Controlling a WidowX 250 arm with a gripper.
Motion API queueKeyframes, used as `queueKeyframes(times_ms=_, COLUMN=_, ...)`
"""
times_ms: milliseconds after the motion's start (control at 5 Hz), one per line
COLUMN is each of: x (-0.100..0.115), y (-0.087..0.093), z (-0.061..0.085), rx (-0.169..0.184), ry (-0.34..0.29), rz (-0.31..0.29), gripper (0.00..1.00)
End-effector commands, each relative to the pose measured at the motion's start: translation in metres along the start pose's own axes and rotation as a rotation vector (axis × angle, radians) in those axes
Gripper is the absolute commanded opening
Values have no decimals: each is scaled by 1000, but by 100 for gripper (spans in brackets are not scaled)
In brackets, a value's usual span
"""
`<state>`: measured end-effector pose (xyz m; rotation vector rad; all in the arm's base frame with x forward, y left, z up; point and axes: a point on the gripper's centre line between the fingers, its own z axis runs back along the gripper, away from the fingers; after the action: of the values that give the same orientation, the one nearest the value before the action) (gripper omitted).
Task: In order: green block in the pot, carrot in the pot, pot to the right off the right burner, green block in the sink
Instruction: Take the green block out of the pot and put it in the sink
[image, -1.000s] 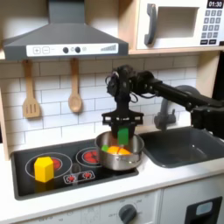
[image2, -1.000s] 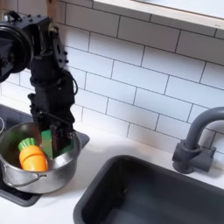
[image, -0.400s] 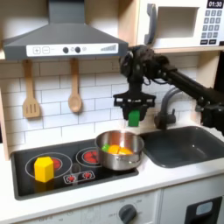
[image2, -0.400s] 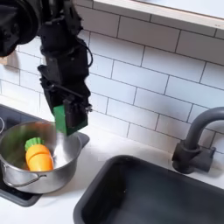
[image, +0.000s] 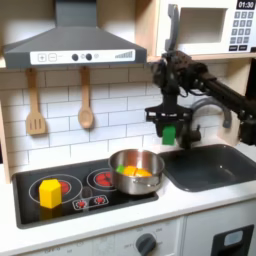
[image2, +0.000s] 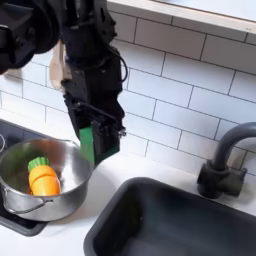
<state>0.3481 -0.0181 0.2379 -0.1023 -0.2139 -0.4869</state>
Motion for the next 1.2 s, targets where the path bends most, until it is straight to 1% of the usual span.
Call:
queueKeyframes(times_ms=0, x=1, y=-39, z=-24, rx=-50, ry=37, rz=-37, gripper=0)
queueKeyframes(times_ms=200, x=2, y=-55, z=-36, rx=-59, ry=60, rz=-51, gripper=0)
queueKeyframes(times_ms=400, x=9, y=-70, z=-49, rx=-69, ry=63, rz=-46, gripper=0)
queueKeyframes(times_ms=600, x=14, y=-79, z=-57, rx=-62, ry=38, rz=-55, gripper=0)
queueKeyframes(times_ms=800, x=18, y=-81, z=-71, rx=-57, ry=38, rz=-52, gripper=0)
queueKeyframes(times_ms=1000, x=22, y=-83, z=-77, rx=-55, ry=46, rz=-40, gripper=0)
